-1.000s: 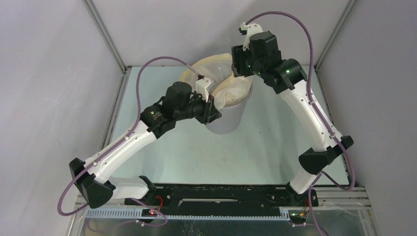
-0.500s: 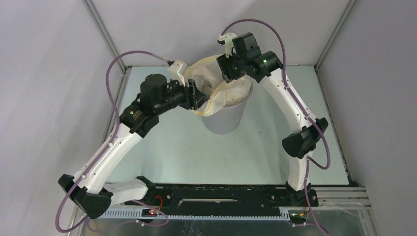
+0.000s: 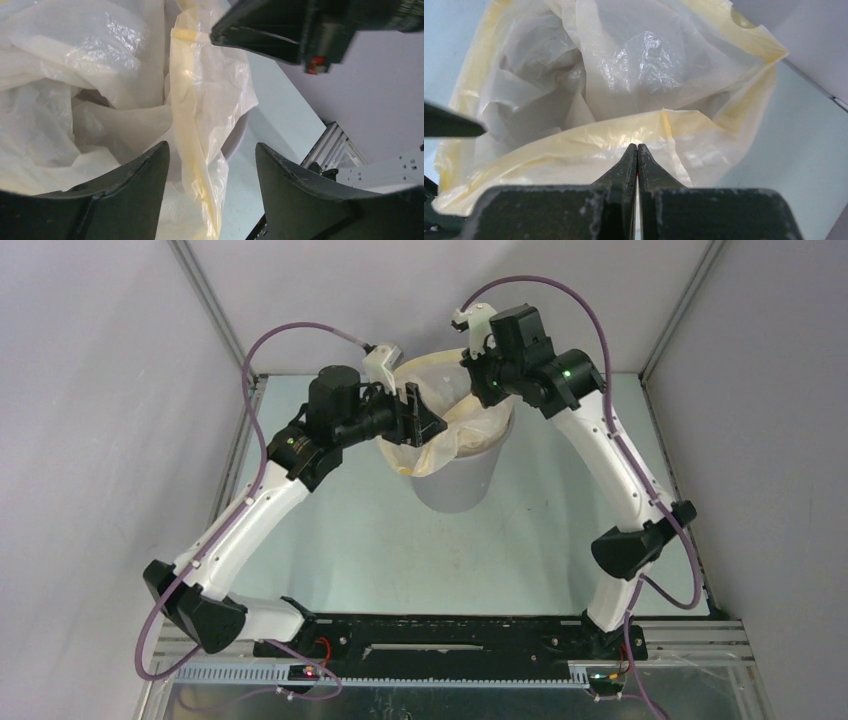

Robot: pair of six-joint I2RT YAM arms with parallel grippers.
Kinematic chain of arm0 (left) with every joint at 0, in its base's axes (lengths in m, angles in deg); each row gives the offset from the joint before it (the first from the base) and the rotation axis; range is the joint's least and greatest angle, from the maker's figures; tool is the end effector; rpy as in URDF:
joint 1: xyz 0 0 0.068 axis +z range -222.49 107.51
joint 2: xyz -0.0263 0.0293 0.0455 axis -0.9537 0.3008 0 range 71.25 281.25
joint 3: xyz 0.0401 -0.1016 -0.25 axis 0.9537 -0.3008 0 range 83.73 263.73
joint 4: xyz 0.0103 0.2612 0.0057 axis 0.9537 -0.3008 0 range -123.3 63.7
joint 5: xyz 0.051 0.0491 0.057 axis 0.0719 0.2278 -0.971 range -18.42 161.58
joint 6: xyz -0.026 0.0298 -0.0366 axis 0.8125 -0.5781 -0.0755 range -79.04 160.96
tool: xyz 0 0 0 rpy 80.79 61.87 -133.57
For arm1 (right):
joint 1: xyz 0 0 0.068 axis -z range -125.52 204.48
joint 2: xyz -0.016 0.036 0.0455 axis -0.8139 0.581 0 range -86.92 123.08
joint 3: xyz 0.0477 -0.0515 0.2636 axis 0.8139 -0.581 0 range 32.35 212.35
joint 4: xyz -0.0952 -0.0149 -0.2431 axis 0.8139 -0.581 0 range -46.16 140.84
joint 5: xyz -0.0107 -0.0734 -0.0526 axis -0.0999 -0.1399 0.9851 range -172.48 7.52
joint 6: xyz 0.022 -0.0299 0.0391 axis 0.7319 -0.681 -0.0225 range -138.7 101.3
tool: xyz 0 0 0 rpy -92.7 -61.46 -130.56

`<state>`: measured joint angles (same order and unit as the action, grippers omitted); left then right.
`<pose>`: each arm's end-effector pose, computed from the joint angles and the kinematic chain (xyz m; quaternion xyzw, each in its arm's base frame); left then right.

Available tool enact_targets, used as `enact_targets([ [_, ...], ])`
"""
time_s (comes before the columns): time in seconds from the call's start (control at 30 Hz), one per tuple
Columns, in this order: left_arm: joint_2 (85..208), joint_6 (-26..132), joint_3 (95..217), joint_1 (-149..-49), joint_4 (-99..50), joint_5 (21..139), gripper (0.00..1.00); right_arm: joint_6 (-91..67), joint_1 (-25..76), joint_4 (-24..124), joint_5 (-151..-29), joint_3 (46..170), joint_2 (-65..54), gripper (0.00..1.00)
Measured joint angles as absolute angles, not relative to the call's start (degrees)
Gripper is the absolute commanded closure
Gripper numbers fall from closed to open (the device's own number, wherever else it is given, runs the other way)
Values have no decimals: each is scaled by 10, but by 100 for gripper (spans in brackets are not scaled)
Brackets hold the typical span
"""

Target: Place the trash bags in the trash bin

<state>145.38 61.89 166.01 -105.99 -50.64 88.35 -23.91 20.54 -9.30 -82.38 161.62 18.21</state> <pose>0.2325 -0.1662 0.4315 0.1736 0.7767 -0.3754 0.4750 0.3124 0.2103 0.4589 -0.2981 0.8396 0.1119 0.4401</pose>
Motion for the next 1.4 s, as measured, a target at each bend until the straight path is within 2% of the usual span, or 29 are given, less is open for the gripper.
enact_targets([
  [0.23, 1534, 618, 1746, -1060, -535, 883, 25, -238, 206, -85, -803, 1590, 128, 100],
  [0.33, 1566, 620, 1782, -1060, -556, 866, 24, -234, 206, -82, -793, 1576, 115, 94],
  [0.4, 1578, 621, 1792, -1059, -570, 864, 24, -228, 206, -77, -788, 1559, 102, 84],
  [0.53, 1610, 632, 1815, -1057, -586, 893, 36, -210, 206, -54, -779, 1500, 55, 47],
  [0.57, 1617, 637, 1819, -1057, -585, 905, 38, -204, 206, -46, -779, 1484, 39, 41],
  [0.63, 1627, 647, 1820, -1057, -577, 934, 42, -191, 209, -25, -781, 1452, 6, 34],
  [0.8, 1629, 677, 1806, -1062, -523, 1010, 49, -157, 233, 22, -801, 1397, -75, 32],
  [0.9, 1629, 693, 1805, -1070, -493, 1051, 51, -135, 258, 47, -819, 1381, -106, 32],
  [1.03, 1629, 697, 1801, -1090, -471, 1079, 51, -111, 273, 69, -841, 1359, -119, 32],
  [1.13, 1630, 696, 1800, -1108, -467, 1086, 55, -95, 276, 70, -850, 1348, -109, 31],
  [1.4, 1605, 673, 1772, -1114, -498, 1006, 35, -81, 281, 73, -855, 1335, -90, 31],
])
